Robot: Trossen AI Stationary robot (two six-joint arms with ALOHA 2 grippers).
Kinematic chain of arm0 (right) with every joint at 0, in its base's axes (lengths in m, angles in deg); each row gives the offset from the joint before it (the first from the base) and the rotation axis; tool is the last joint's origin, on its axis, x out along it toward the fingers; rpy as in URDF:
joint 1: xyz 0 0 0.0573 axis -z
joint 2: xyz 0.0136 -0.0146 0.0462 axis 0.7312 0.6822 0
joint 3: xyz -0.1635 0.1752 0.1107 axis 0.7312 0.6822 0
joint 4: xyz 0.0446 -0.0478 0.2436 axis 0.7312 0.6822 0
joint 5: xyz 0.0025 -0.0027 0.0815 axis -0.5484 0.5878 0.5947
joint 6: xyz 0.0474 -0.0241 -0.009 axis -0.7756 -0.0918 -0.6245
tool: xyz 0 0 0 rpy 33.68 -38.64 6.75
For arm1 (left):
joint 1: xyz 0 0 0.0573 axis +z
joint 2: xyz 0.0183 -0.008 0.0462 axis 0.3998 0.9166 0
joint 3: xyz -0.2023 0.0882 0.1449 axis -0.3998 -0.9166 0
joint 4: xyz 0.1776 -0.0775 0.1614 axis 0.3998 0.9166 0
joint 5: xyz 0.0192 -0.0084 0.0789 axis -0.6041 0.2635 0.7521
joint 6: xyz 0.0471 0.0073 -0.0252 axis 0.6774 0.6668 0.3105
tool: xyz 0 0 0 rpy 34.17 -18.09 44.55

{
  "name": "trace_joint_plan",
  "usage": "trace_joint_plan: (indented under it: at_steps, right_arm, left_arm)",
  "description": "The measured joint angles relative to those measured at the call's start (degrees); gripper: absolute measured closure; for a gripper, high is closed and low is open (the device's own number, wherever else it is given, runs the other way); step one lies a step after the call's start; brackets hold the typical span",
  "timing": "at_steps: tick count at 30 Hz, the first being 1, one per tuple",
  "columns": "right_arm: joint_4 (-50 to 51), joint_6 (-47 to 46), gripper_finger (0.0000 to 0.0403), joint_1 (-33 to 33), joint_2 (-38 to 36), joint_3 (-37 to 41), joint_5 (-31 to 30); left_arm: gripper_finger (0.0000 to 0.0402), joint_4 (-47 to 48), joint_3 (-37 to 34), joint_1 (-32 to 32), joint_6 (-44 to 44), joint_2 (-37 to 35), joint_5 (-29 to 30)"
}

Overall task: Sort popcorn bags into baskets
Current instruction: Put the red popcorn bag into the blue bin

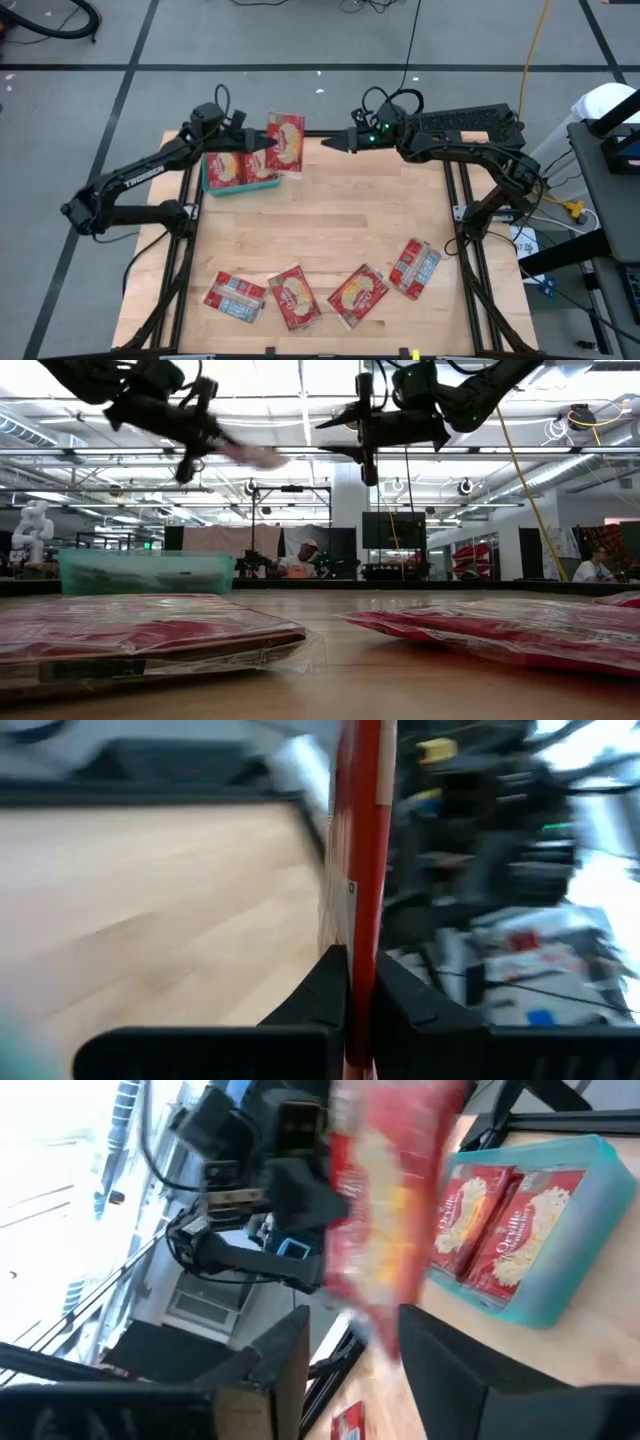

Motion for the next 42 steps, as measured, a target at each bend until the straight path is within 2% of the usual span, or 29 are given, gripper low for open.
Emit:
trace_joint_plan:
  at_steps: [6, 12, 22, 30, 42]
  right_arm:
    - [0.0, 0.08, 0.0255, 1.1, 0.0, 0.0, 0.35]
    - [0.0, 0.43, 0.0258, 1.17, 0.0, 0.0, 0.25]
    - [0.24, 1.92, 0.0259, 1.17, 0.02, 0.0, -0.06]
    - [1.26, 1.96, 0.0259, 1.14, 0.06, 0.02, -3.24]
    - [2.72, 3.1, 0.0259, 1.47, 0.07, 0.04, -3.08]
  left_arm:
    - [0.0373, 17.92, -0.07, 5.75, 6.19, -2.37, 3.07]
    - [0.0371, 27.12, -0.07, 9.61, 8.43, -2.39, 10.2]
    - [0.037, 30.78, -0.09, 12.84, 5.22, 0.82, 19.01]
    - [0.0369, 27.38, -0.09, 9.92, 2.8, 7.13, 19.69]
    - [0.0369, 22.94, -0.09, 5.55, -0.1, 12.88, 20.35]
